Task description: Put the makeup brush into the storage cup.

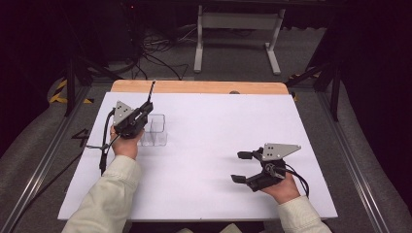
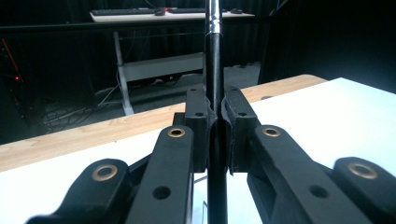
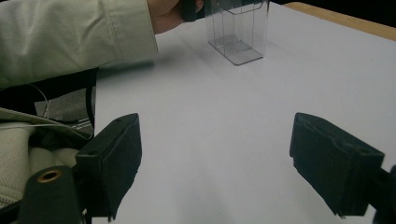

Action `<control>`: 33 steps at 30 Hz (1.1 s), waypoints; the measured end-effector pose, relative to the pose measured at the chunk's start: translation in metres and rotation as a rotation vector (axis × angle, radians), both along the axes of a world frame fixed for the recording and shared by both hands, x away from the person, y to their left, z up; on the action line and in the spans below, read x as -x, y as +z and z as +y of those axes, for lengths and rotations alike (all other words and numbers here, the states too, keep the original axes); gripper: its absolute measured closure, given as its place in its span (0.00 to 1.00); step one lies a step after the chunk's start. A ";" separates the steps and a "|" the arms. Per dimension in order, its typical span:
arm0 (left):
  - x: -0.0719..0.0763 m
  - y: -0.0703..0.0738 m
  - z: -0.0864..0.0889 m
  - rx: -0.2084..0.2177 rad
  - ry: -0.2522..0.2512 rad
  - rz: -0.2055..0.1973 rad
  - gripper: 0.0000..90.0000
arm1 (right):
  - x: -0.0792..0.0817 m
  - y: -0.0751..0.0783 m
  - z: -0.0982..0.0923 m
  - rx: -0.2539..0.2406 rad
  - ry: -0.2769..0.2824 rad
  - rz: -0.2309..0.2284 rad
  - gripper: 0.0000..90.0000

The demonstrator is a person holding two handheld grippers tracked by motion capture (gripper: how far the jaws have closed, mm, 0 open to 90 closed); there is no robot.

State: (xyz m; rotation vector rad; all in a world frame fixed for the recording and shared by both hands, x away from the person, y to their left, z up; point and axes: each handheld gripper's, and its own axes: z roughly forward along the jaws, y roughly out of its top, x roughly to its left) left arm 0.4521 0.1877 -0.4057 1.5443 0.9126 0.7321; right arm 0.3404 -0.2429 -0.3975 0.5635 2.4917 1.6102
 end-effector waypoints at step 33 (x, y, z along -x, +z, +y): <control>0.013 -0.005 0.006 -0.010 -0.025 0.072 0.91 | 0.000 0.000 0.000 -0.003 -0.002 -0.002 0.19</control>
